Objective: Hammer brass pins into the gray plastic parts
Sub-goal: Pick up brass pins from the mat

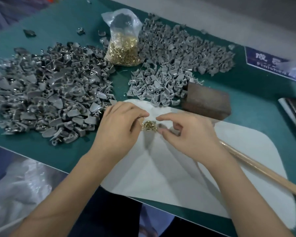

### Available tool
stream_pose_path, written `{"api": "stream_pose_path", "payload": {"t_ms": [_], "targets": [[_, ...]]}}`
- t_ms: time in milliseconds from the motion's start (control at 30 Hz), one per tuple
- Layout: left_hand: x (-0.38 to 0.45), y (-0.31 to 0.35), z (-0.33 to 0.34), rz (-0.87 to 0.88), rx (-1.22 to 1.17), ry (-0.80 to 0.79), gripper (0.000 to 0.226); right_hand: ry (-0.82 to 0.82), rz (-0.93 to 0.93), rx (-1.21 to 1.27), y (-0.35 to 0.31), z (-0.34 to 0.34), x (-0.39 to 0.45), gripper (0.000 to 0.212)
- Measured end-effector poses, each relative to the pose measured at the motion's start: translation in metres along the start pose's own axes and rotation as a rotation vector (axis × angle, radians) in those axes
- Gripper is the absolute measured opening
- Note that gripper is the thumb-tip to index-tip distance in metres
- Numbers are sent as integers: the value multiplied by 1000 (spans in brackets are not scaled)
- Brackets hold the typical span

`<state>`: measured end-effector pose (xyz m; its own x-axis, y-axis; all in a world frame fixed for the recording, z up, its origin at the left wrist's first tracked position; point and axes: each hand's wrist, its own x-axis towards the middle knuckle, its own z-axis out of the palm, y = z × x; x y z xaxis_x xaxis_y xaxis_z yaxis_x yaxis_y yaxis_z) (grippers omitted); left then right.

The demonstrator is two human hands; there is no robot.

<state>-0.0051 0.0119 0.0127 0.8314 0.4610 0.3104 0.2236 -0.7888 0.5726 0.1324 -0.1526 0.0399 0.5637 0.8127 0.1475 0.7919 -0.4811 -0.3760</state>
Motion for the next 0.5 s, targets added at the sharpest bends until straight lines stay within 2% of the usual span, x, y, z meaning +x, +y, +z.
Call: {"api": "stream_pose_path", "payload": {"t_ms": [100, 233, 400, 500], "targets": [[2, -1, 2, 0, -6, -23, 24, 8, 0, -2, 0, 5, 1, 27], [2, -3, 3, 9, 2, -38, 24, 35, -29, 1, -1, 9, 2, 19], [1, -8, 5, 32, -23, -26, 22, 120, -21, 2, -7, 11, 3, 21], [1, -10, 7, 34, -56, -7, 20, 103, -46, -19, -11, 11, 7, 15]]}}
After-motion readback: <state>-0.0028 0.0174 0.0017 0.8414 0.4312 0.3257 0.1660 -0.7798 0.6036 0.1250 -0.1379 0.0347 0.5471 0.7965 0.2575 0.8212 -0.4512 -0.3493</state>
